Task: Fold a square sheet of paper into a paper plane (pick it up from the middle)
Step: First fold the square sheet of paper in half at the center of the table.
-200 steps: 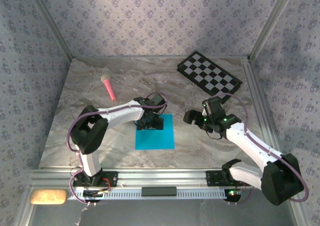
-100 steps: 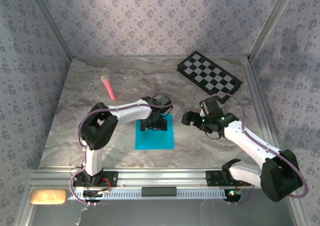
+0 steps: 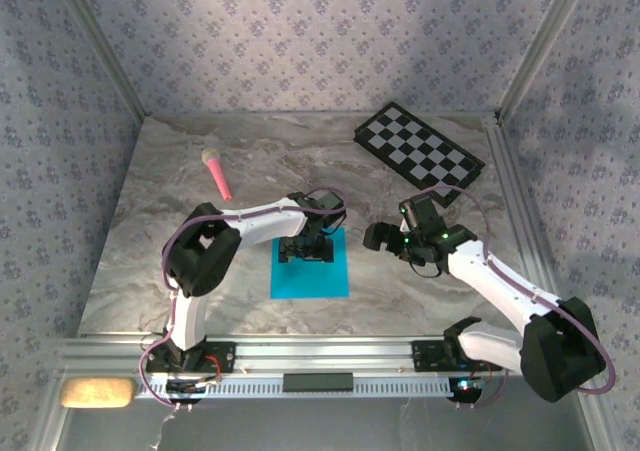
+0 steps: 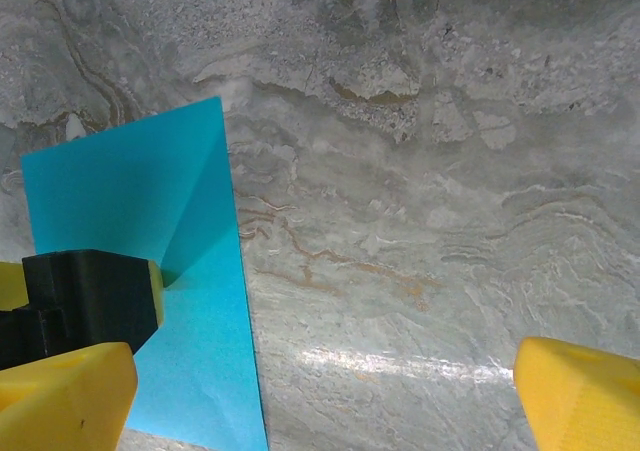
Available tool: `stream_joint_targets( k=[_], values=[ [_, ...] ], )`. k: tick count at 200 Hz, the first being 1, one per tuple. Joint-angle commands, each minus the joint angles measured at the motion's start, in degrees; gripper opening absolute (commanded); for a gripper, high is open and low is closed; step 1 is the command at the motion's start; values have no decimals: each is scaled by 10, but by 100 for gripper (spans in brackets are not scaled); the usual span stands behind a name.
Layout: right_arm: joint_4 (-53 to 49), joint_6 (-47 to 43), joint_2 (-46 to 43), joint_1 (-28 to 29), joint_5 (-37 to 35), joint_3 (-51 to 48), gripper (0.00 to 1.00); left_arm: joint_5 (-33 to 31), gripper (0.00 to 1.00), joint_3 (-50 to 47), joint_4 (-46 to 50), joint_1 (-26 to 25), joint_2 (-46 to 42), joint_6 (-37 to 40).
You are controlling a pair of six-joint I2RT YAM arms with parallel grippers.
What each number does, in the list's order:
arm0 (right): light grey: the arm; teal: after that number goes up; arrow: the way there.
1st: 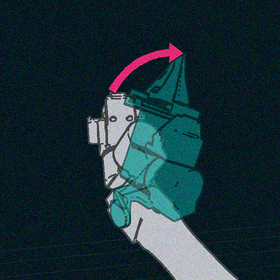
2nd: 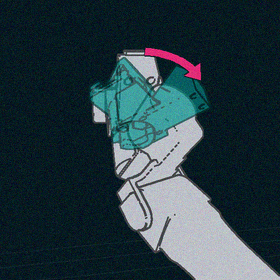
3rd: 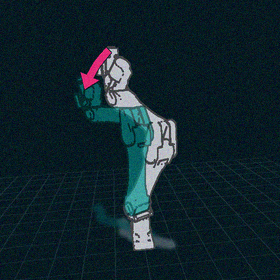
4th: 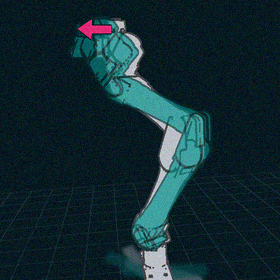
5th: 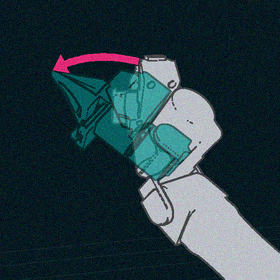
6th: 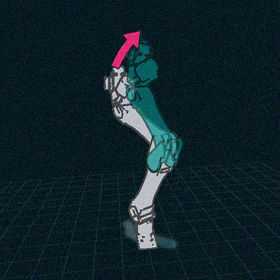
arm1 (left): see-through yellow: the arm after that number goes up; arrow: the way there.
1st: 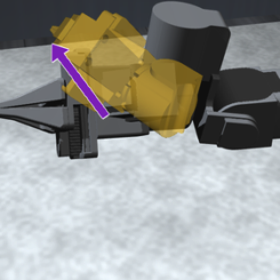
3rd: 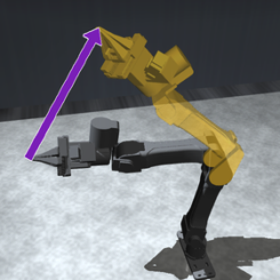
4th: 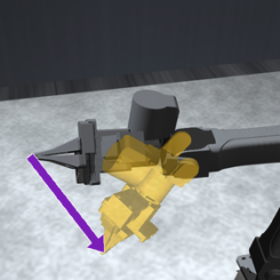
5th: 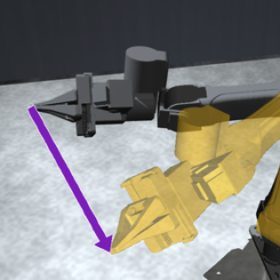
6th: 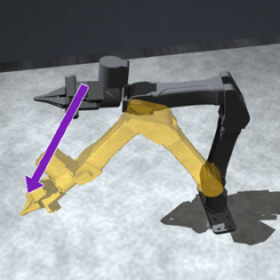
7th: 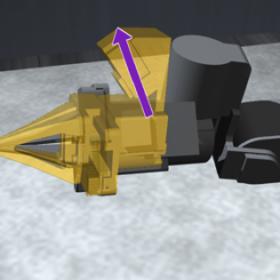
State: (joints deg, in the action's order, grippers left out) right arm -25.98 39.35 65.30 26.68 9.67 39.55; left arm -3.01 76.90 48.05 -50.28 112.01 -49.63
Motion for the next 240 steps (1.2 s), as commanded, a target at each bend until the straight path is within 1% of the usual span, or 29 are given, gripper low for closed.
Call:
stream_joint_targets(
  k=[1, 37, 98, 139, 170, 197, 240],
  values=[
    [-25, -11, 4, 4, -12, 8, 99, -2, 88, 11, 13, -3, 10, -7],
    [-28, -10, 0, 5, -15, 6, 99, -12, 88, 10, 14, -3, -7, -9],
    [-25, -6, 0, 6, -17, 3, 99, -4, 88, -6, -9, -3, -21, -17],
    [-20, -4, 2, 6, -18, 0, 99, -15, 89, -14, -17, -3, -42, -18],
    [-31, -3, 0, 6, -32, -4, 99, -12, 87, -12, -8, -2, -13, -13],
    [-29, -3, -7, 6, -29, -8, 99, 0, 87, -33, -24, -3, -9, -20],
    [-30, 3, -10, 6, -30, -8, 100, 5, 86, -36, -24, -3, 12, -17]
  ],
)
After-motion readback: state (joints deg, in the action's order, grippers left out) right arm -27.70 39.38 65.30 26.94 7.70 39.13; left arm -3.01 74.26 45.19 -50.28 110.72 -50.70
